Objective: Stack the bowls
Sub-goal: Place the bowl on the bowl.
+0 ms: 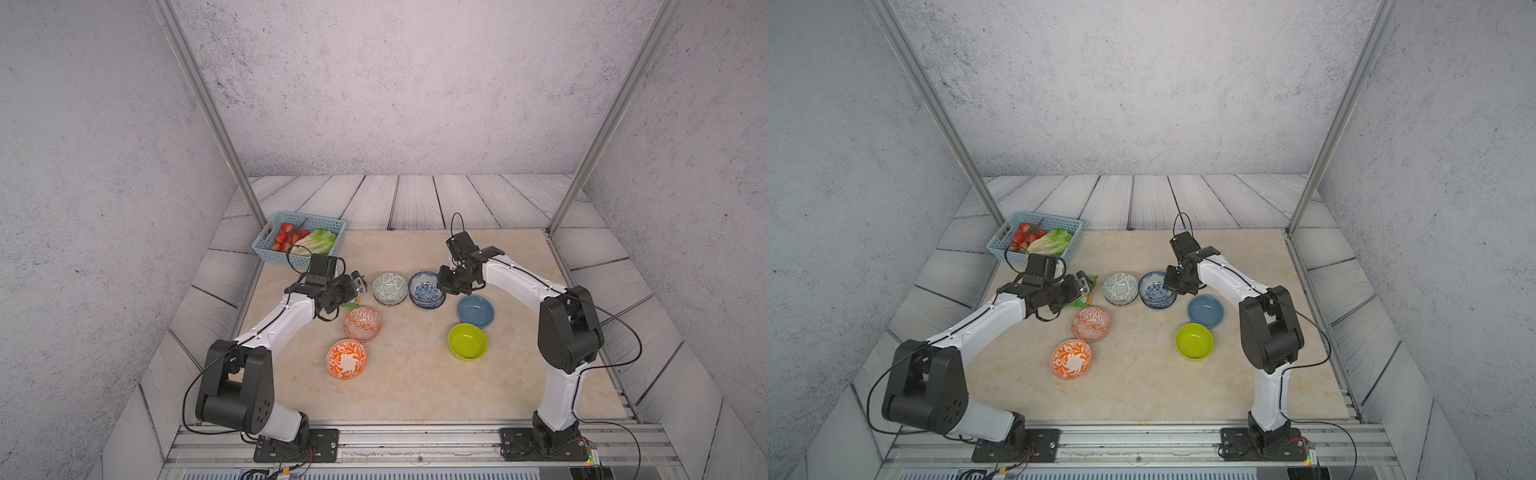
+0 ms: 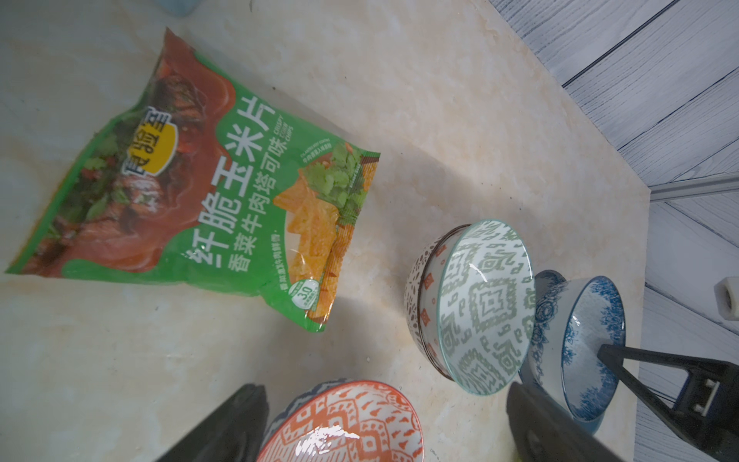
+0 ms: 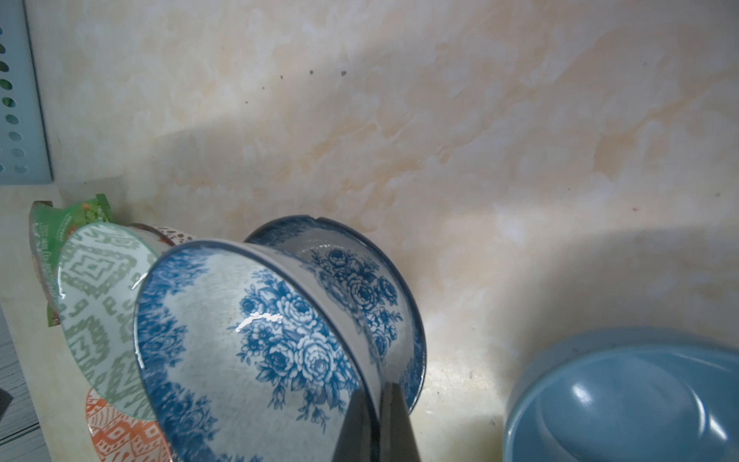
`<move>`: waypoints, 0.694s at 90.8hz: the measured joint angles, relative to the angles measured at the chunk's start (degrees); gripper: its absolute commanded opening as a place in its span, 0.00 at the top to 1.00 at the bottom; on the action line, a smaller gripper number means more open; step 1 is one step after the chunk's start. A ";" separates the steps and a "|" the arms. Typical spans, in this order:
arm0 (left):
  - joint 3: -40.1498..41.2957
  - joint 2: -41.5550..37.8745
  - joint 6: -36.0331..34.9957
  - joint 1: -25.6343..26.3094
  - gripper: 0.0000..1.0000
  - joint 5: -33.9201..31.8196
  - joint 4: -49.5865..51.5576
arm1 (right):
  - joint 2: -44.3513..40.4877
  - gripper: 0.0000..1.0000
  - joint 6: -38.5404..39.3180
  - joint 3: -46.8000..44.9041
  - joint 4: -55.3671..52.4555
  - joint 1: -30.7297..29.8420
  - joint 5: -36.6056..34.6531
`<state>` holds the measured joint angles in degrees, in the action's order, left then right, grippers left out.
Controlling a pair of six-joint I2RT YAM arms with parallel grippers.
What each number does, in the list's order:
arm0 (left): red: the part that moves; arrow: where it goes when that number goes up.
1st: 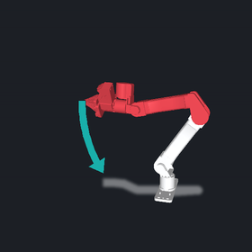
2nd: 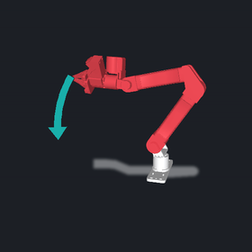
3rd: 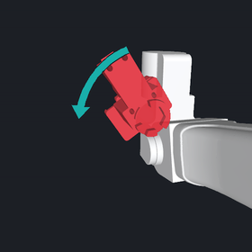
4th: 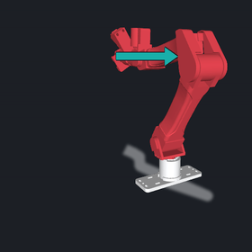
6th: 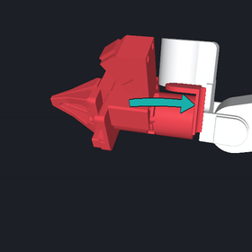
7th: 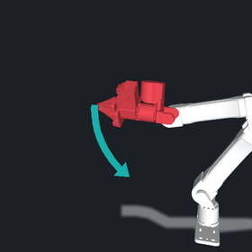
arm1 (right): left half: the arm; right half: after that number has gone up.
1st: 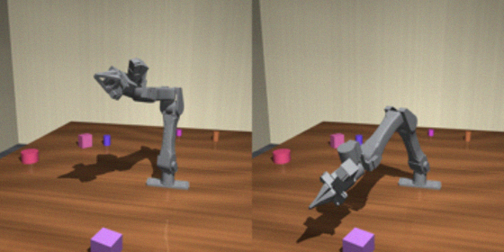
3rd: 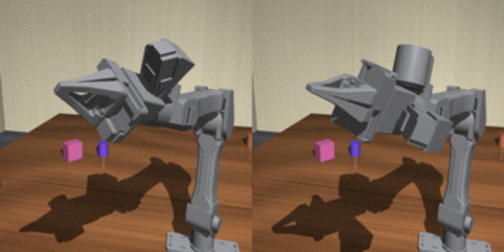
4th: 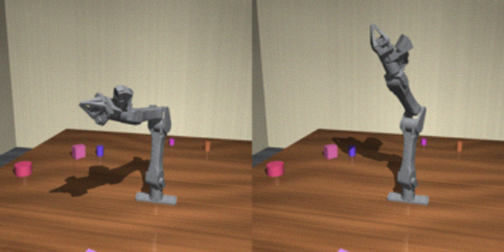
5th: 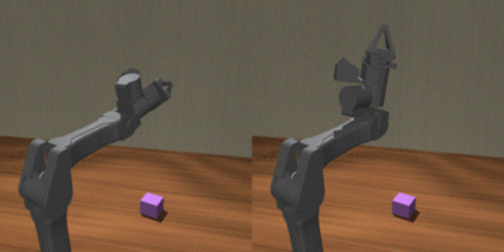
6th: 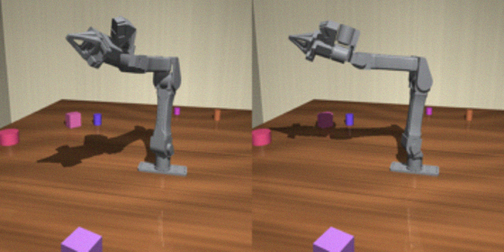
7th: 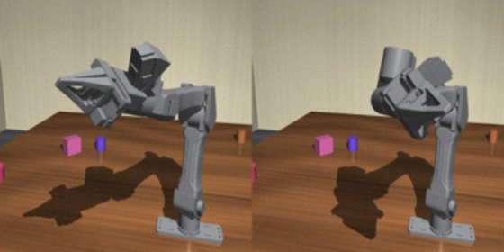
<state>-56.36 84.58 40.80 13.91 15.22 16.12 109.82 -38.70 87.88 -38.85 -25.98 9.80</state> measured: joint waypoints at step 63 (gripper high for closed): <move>0.00 0.00 0.00 0.00 0.00 0.00 0.00 | 1.51 1.00 0.39 0.00 -0.13 -0.11 -0.94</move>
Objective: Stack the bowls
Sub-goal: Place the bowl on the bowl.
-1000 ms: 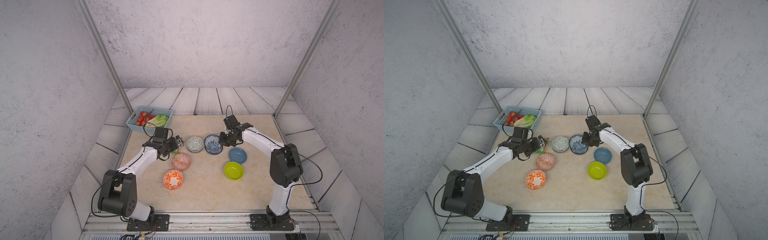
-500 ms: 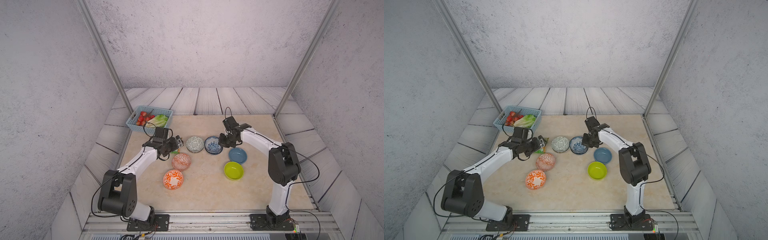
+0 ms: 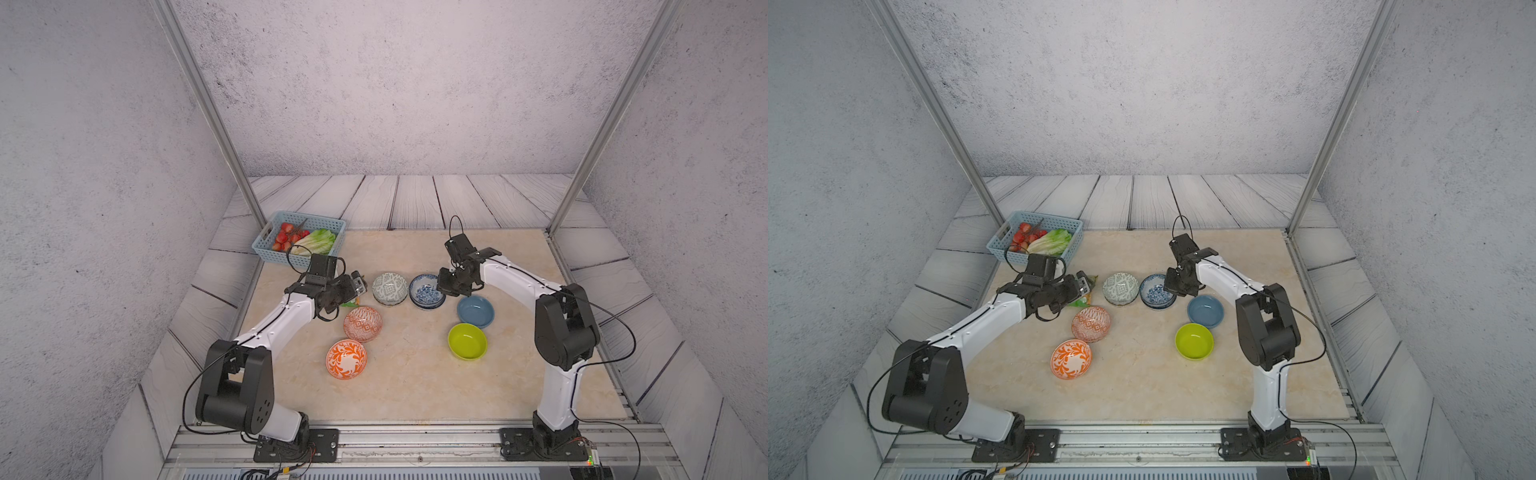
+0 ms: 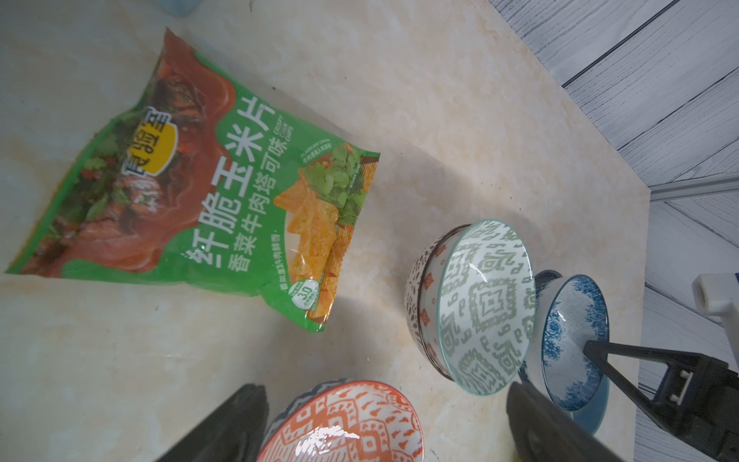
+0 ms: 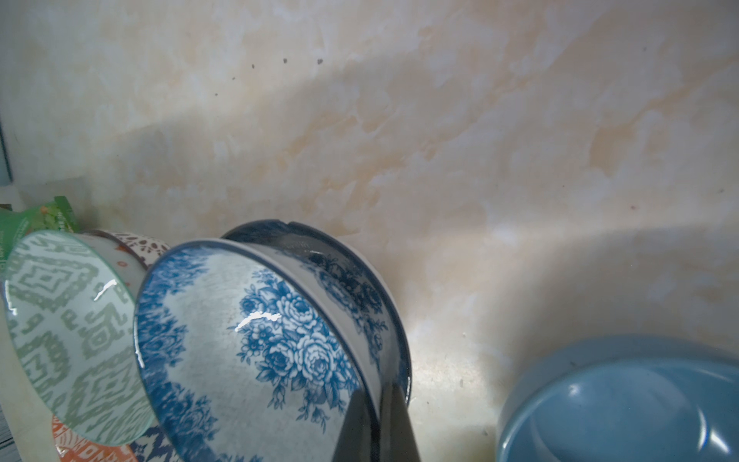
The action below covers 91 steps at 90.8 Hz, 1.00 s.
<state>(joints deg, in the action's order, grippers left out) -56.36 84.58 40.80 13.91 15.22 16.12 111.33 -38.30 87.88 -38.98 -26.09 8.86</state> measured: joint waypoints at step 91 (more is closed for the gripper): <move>0.00 0.00 0.00 0.00 0.00 0.00 0.00 | -3.26 0.86 0.28 -0.28 -0.52 -0.55 -2.47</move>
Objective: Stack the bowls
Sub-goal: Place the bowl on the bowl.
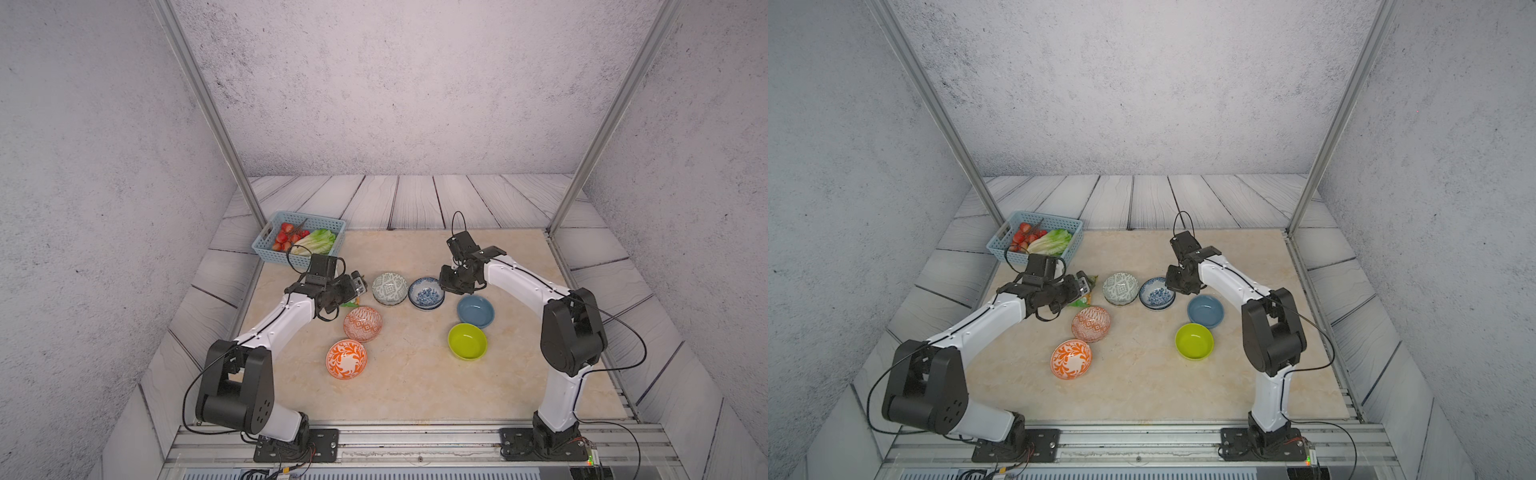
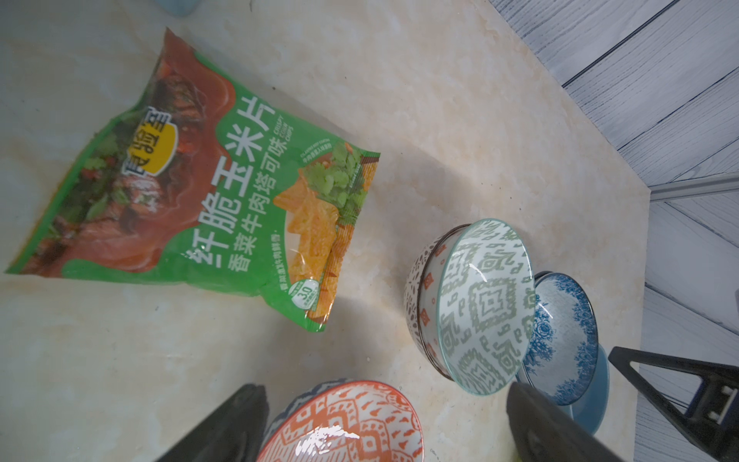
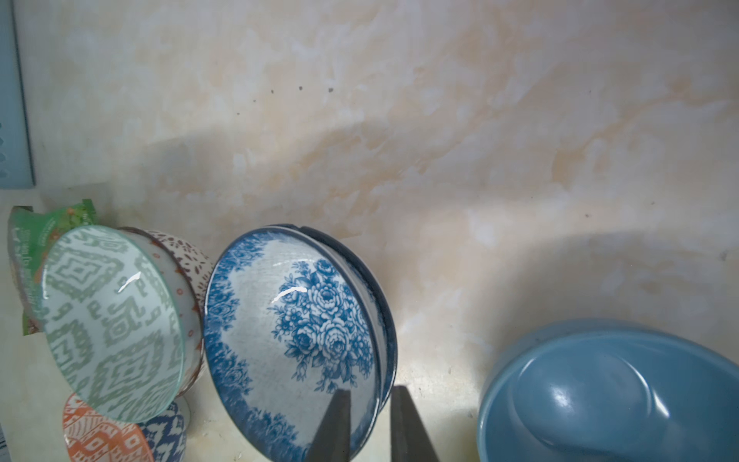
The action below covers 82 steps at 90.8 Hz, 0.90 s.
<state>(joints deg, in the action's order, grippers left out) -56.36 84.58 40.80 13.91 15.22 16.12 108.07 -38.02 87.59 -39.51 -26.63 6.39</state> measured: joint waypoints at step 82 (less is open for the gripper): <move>0.00 0.00 0.00 0.00 0.00 0.02 0.07 | 2.34 0.94 -0.55 -0.13 0.35 0.02 0.02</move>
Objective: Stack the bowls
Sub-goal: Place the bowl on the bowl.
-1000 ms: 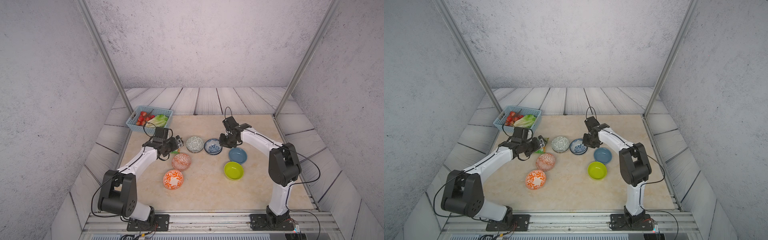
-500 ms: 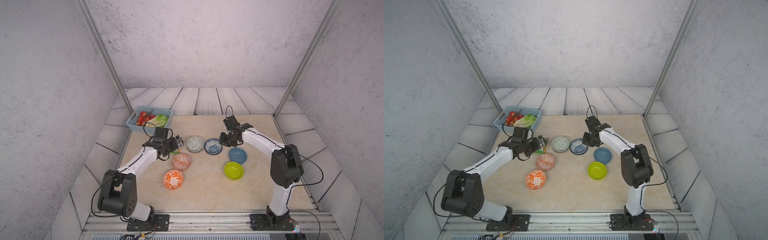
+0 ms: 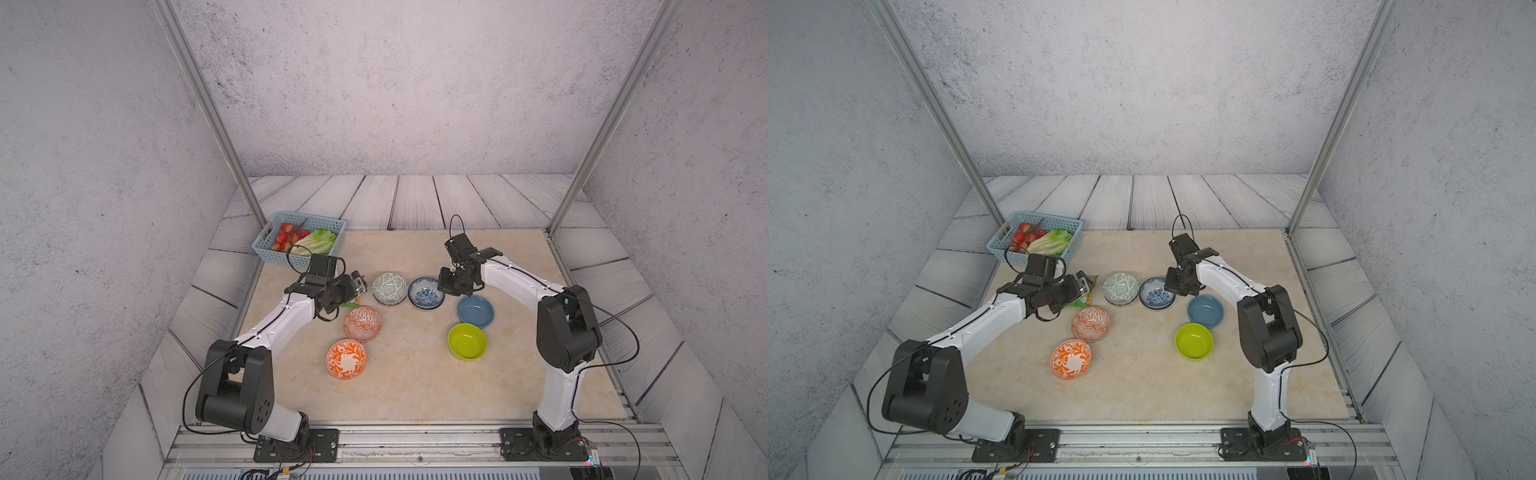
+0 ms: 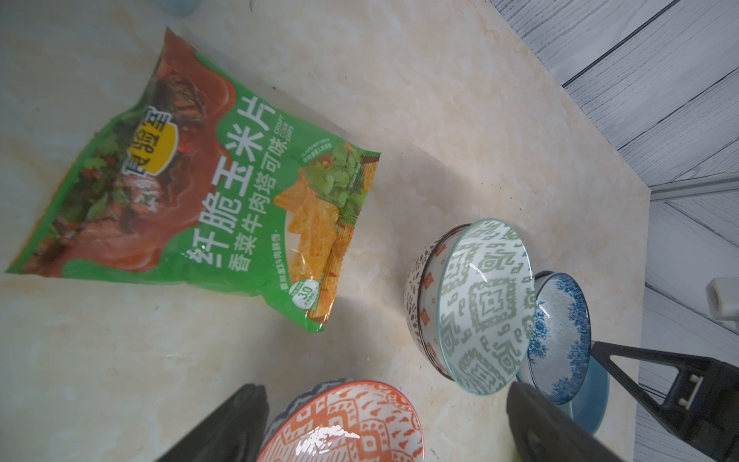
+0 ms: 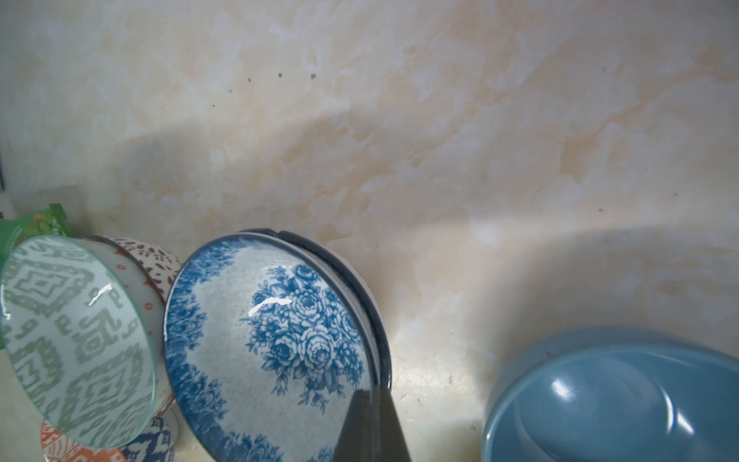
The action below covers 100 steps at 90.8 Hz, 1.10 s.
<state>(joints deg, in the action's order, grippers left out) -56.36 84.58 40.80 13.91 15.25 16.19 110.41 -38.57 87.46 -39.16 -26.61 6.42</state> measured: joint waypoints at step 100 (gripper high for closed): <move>-0.07 -2.80 0.70 -0.02 0.07 -2.16 12.33 | -21.20 0.26 -1.68 -16.31 7.21 -13.42 -8.48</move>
<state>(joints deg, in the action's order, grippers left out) -56.42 81.78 41.50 13.89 13.08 28.51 89.21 -40.25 71.16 -31.94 -40.03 -2.07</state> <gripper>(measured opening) 0.931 0.448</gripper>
